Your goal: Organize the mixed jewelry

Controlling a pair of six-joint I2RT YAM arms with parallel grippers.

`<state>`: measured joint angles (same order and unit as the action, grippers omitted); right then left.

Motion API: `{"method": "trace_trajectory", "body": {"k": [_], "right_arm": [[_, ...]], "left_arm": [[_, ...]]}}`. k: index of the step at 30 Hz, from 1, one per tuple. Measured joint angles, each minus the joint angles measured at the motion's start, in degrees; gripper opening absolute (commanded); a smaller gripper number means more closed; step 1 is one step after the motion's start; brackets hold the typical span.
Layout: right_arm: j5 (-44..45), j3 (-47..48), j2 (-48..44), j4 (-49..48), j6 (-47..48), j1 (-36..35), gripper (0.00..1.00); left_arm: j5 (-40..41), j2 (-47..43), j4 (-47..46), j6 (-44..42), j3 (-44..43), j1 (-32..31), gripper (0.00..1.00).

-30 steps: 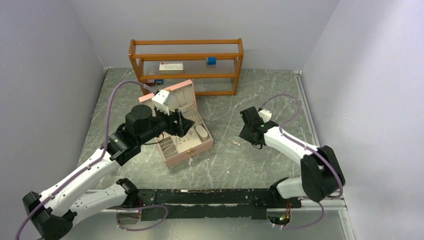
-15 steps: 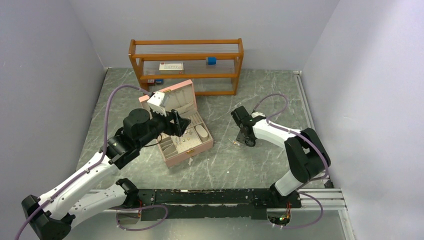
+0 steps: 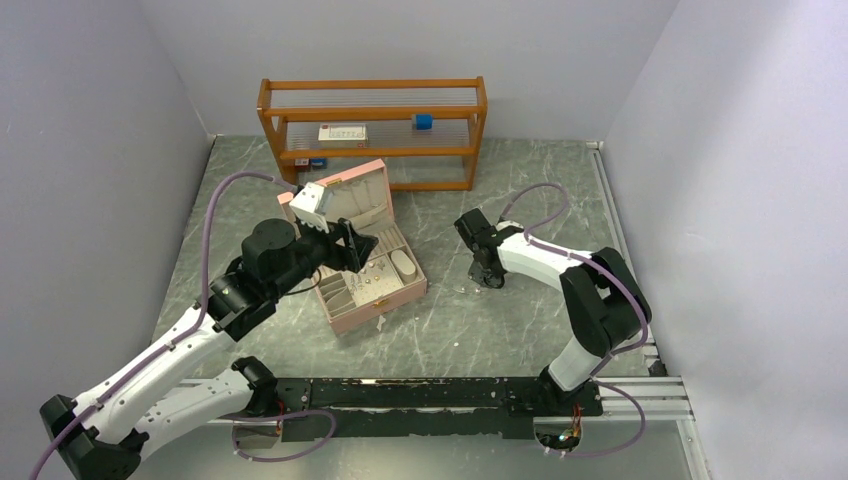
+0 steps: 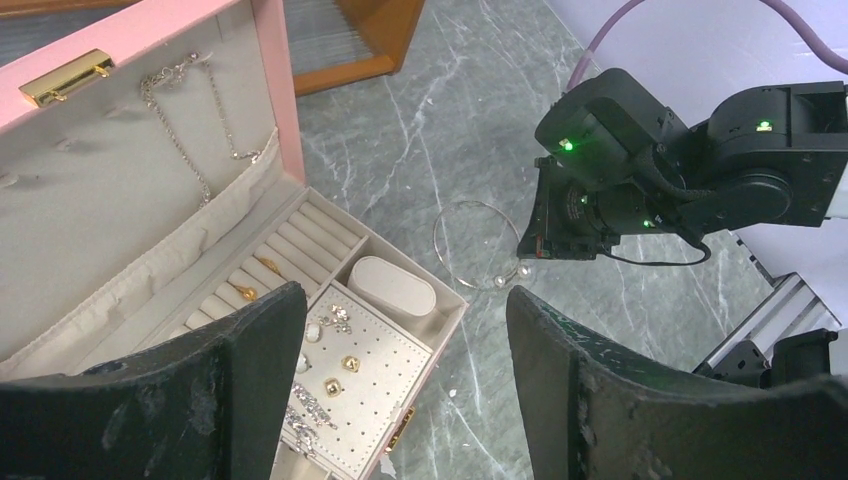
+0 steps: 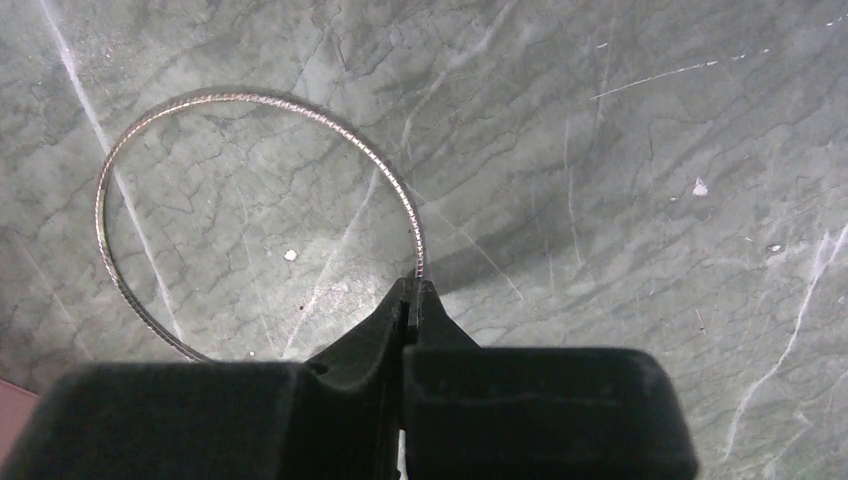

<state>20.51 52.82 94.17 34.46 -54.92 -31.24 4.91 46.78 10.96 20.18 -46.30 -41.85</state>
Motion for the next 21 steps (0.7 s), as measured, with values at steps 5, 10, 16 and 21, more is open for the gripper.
{"method": "trace_trajectory", "body": {"k": [5,10,16,21], "right_arm": [[0.68,-0.59,-0.83,0.15,-0.09,0.00,0.00],[1.62,-2.54,-4.79,-0.37,0.11,0.00,0.00],[1.99,-5.90,-11.98,-3.85,1.60,0.00,0.02],[0.70,-6.14,-13.07,-4.50,1.46,0.00,0.44]], "left_arm": [[-0.09,0.15,0.04,0.33,0.00,0.00,0.76],[-0.59,1.31,0.04,1.20,0.00,0.00,0.76],[-2.08,3.04,0.00,3.41,0.00,0.00,0.75],[-3.19,4.28,-0.31,4.98,0.09,0.00,0.75]]}}
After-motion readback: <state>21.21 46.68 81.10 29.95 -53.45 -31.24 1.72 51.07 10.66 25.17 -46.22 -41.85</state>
